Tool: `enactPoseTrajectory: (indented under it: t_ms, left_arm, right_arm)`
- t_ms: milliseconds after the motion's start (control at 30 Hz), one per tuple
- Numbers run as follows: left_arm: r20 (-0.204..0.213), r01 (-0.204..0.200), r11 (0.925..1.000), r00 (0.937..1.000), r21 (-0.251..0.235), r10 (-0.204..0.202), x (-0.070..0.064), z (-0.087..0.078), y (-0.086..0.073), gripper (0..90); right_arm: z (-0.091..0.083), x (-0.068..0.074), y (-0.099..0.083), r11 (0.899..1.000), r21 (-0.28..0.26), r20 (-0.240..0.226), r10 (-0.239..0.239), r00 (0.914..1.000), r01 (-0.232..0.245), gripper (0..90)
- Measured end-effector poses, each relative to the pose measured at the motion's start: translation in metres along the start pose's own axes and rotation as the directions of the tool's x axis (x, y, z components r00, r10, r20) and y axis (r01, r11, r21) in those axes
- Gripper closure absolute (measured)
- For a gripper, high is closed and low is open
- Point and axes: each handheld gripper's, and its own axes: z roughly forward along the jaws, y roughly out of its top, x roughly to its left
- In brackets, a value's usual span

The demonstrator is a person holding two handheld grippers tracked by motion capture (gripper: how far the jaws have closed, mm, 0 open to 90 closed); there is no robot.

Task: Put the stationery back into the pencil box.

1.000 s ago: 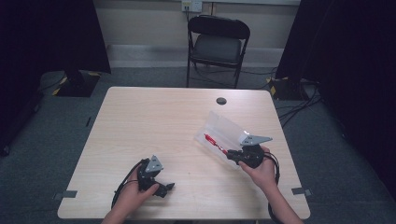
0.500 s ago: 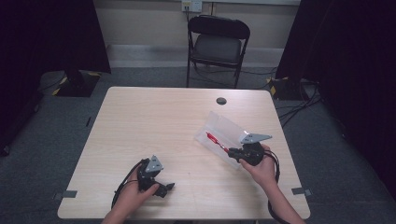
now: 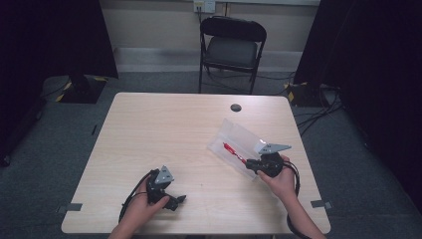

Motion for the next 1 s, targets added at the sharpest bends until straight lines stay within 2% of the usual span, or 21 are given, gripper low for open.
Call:
enactPoseTrajectory:
  t_ms: [467,1000]
  left_arm:
    - [0.0,0.0,1.0,1.0,0.0,0.0,0.0,0.0,0.0,0.0]
    - [0.0,0.0,1.0,1.0,-0.001,0.0,0.0,0.0001,0.0,0.0]
  right_arm:
    - [0.002,-0.0021,-0.0027,1.0,0.009,0.012,-0.008,0.9999,0.008,81.0]
    - [0.0093,-0.0049,-0.0086,1.0,0.026,0.013,0.009,0.9999,-0.009,81.0]
